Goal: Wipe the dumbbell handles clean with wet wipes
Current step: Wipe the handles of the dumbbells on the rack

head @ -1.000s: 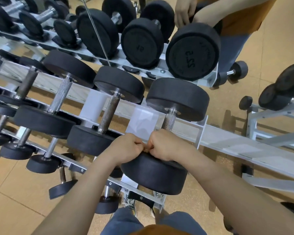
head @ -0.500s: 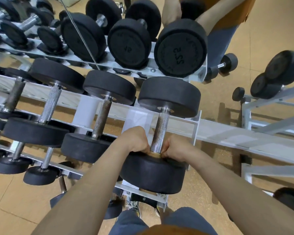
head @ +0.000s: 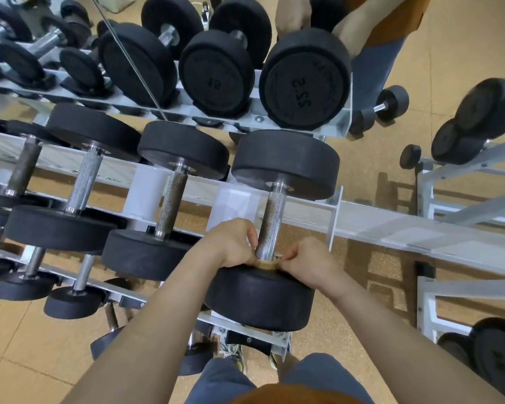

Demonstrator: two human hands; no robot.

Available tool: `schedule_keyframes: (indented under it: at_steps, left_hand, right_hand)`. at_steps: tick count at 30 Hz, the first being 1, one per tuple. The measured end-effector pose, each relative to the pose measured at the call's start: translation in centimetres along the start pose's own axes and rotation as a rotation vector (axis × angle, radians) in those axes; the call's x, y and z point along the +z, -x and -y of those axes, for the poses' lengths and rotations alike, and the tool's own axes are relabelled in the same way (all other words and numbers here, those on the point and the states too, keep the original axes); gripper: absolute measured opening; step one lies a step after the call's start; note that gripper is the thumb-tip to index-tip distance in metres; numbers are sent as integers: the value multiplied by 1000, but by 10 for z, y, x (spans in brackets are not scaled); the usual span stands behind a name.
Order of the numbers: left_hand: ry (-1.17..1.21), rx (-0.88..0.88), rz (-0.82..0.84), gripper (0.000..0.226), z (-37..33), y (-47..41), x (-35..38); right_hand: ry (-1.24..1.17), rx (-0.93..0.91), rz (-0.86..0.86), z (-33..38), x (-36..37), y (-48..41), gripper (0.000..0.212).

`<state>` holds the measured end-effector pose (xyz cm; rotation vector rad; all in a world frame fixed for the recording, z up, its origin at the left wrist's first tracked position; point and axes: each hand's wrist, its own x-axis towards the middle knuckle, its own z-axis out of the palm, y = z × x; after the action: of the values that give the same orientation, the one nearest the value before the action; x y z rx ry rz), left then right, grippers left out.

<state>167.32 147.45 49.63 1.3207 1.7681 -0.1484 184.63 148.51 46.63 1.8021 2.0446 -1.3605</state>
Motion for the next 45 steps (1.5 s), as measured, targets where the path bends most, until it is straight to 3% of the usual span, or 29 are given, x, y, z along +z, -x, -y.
schedule_keyframes:
  at_steps: [5, 8, 10, 12, 15, 19, 21, 27, 30, 35, 41, 43, 45]
  left_hand:
    - [-11, 51, -108, 24, -1, -4, 2]
    - [85, 135, -175, 27, 2, -6, 1]
    - [171, 161, -266, 27, -3, -8, -1]
    - [308, 137, -400, 22, -9, -10, -1]
    - [429, 98, -493, 18, -14, -15, -1]
    - [169, 146, -341, 11, -11, -2, 0]
    - [136, 137, -341, 17, -9, 5, 3]
    - [219, 77, -408, 9, -15, 2, 1]
    - [329, 82, -534, 13, -30, -11, -5]
    - [482, 89, -692, 10, -49, -31, -9]
    - [89, 179, -547, 16, -33, -14, -8]
    - [110, 170, -516, 15, -32, -9, -7]
    - [249, 158, -534, 16, -35, -10, -5]
  right_hand:
    - [-197, 33, -97, 2, 14, -11, 17]
    - [-605, 107, -225, 0, 19, -20, 26]
    - [-882, 142, -280, 4, 17, -21, 21]
    - [-994, 129, -381, 12, 13, -26, 20]
    - [-936, 105, -485, 18, 8, -30, 25]
    - [-856, -1, -205, 8, 12, -10, 9]
    - [-903, 22, -190, 6, 12, -5, 3]
    - [-898, 87, -315, 11, 5, 0, 9]
    - [-1011, 107, -482, 25, -1, -19, 4]
    - [-1083, 92, -638, 38, -14, -40, 17]
    - [-850, 60, -442, 32, 7, -14, 23]
    - [-983, 88, -444, 36, 0, -20, 24]
    - [-1294, 141, -460, 41, -11, -30, 24]
